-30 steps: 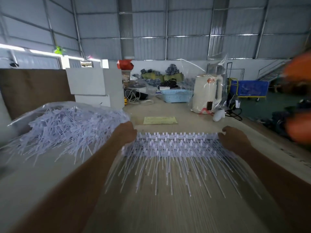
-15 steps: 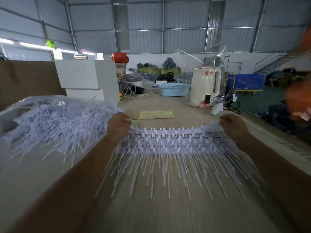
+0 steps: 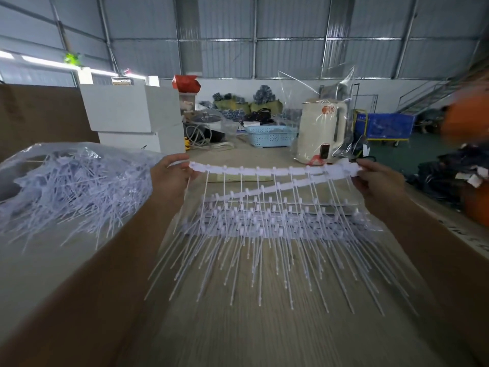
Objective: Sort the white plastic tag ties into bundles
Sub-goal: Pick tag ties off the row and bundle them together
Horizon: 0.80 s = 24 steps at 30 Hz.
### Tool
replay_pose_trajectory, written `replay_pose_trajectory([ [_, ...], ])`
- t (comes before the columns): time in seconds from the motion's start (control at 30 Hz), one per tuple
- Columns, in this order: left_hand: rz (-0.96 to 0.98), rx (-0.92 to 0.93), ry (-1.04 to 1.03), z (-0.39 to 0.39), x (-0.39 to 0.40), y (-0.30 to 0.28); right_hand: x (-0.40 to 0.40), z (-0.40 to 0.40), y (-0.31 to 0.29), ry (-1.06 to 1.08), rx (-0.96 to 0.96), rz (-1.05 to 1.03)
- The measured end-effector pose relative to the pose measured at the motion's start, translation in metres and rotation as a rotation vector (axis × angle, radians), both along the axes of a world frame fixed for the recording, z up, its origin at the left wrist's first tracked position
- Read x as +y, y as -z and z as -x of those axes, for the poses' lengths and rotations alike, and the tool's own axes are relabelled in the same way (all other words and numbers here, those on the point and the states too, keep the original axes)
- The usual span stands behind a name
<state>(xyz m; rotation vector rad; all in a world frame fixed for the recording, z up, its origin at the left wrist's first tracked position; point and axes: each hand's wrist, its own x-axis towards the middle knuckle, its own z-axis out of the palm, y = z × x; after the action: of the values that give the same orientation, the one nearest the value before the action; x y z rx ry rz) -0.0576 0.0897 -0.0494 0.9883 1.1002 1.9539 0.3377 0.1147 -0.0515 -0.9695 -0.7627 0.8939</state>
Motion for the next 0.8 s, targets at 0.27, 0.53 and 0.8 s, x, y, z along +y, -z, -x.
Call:
replay_pose_trajectory([
  [0.27, 0.044, -0.198, 0.051, 0.000, -0.004, -0.004, -0.006, -0.005, 0.007, 0.013, -0.032, 0.065],
  [0.53, 0.061, -0.179, 0.098, -0.011, -0.005, -0.011, -0.008, 0.014, 0.007, 0.110, -0.545, 0.090],
  [0.8, 0.014, -0.221, 0.008, -0.010, -0.010, -0.029, -0.030, 0.029, -0.036, -0.184, -0.055, -0.054],
])
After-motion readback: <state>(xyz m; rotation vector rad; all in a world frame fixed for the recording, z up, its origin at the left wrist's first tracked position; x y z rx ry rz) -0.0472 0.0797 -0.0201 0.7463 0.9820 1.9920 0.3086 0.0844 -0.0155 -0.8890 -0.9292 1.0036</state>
